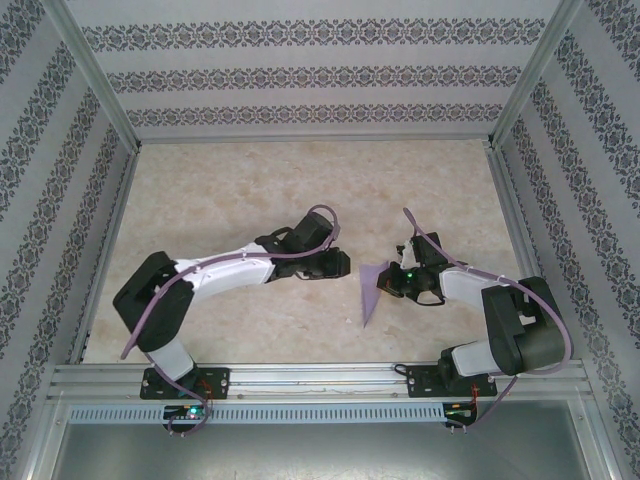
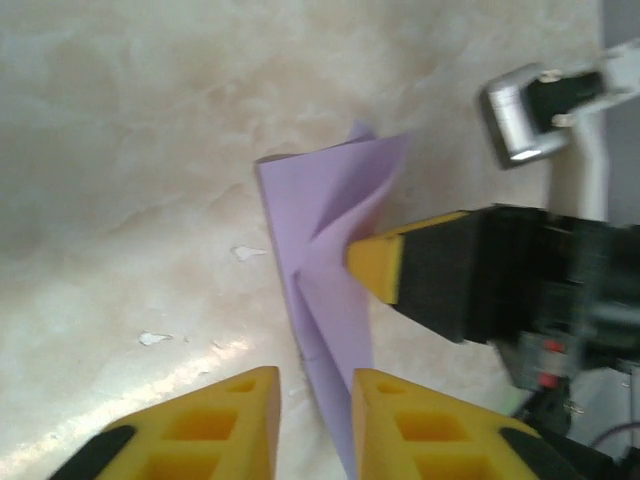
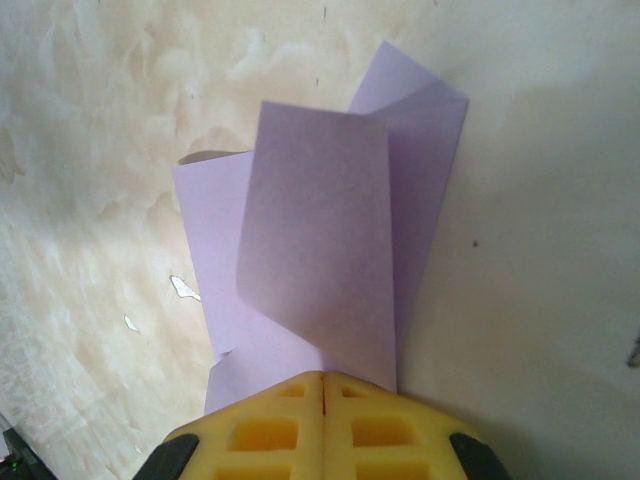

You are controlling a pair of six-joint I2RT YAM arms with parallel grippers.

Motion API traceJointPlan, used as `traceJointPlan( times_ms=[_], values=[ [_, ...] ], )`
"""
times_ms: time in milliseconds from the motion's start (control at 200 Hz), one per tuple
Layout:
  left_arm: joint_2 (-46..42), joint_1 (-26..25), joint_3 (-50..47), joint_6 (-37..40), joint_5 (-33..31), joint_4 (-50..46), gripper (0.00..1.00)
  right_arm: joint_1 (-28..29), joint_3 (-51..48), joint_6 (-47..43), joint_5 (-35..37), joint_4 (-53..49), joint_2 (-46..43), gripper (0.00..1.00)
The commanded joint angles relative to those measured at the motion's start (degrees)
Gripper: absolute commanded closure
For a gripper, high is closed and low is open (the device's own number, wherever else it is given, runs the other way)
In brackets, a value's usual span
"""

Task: Fold a paper plane with a square sheet of paper (fold left side to right side)
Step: Perform the fifth fold on the wing at the bottom-center of the table.

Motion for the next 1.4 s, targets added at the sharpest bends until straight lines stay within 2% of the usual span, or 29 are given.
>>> traceJointPlan(
  times_ms=[0,215,655,1054,1394],
  values=[
    [-1.90,0.24,-2.64,-0.45,4.28,0.04,0.81,1.02,-2.08,0.13,4.01,-4.51,1.87,1.00],
    [0.79,-1.65,-3.45,-6.54,11.80,8.10,0.88,1.27,-1.99,0.12,3.97,-4.59,2.18,1.00],
    [10.82,-4.96,-0.70,-12.68,15.27,17.56,0.90,2.05,-1.57,-0.13,4.10,-4.72,3.10,1.00],
    [14.05,-6.06,2.94,-11.82,15.80,14.98,0.91,2.46,-1.36,-0.22,4.46,-5.01,3.19,1.00],
    [17.13,-7.55,1.90,-12.42,15.76,14.88,0.91,2.50,-1.26,-0.44,4.04,-5.11,2.92,1.00]
  ],
)
